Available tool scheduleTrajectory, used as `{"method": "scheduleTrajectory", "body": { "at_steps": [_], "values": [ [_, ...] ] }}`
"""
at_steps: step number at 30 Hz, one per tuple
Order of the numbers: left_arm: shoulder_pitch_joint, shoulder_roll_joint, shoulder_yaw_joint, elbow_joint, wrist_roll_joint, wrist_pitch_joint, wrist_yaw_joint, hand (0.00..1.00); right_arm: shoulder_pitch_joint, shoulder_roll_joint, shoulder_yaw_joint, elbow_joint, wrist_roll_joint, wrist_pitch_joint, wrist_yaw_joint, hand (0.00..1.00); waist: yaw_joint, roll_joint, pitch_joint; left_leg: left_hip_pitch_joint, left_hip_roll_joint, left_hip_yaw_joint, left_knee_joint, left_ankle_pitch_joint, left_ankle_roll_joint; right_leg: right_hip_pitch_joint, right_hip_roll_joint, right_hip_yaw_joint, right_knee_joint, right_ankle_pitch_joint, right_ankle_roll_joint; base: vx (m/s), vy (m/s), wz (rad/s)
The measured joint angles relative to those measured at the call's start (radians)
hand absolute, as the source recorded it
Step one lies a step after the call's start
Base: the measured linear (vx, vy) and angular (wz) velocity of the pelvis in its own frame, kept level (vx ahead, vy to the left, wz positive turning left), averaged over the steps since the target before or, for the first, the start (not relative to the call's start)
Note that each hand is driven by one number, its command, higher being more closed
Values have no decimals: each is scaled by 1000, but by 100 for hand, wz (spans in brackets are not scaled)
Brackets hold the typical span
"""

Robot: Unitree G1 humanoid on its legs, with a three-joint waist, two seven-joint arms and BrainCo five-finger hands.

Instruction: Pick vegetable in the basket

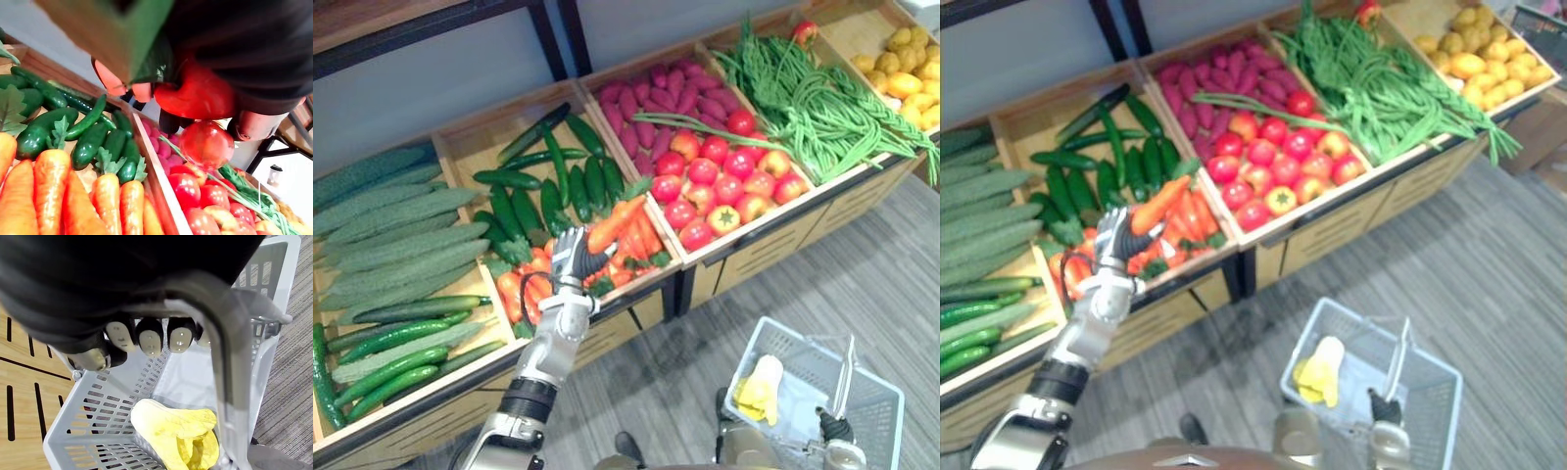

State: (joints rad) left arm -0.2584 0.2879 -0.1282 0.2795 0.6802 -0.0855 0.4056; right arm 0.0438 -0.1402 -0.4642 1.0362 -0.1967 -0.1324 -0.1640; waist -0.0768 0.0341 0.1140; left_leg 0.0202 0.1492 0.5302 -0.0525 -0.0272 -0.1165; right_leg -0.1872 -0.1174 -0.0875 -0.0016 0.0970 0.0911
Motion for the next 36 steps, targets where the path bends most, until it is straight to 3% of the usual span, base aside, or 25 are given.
{"method": "scheduleTrajectory", "body": {
  "at_steps": [7, 15, 24, 30, 36],
  "values": [
    [21, 35, -28, -139, 0, -43, -25, 100, -5, -38, -4, 0, -14, 0, 3, 100, 0, -3, -5, 3, 2, 5, -5, 0, 0, 0, 6, 10, -2, 0, 1, 8, -17, -2],
    [21, 83, -119, -247, -7, -125, -62, 100, -22, -230, 16, -84, -122, -3, 23, 100, -3, -11, -16, 58, 1, 94, -12, -13, -13, -3, 30, 120, -1, 8, 11, -17, -23, -34],
    [20, 111, -234, -287, -9, -178, -106, 100, -21, -412, 220, -373, -236, -21, 72, 100, -5, -13, -20, 134, 21, 308, 50, -80, -46, -24, 89, 321, 7, 22, 30, -34, -28, -67],
    [12, 116, -308, -307, -12, -197, -134, 100, -22, -494, 365, -551, -237, -30, 124, 100, -17, -14, -20, 171, 40, 418, 111, -134, -67, -34, 123, 410, 16, 31, 34, -23, -8, -51],
    [-28, 120, -386, -324, -50, -203, -153, 100, -44, -567, 501, -691, -237, -83, 155, 100, -21, -15, -20, 183, 85, 496, 216, -197, -78, -39, 155, 470, 33, 32, 36, -31, -28, -34]
  ]
}}
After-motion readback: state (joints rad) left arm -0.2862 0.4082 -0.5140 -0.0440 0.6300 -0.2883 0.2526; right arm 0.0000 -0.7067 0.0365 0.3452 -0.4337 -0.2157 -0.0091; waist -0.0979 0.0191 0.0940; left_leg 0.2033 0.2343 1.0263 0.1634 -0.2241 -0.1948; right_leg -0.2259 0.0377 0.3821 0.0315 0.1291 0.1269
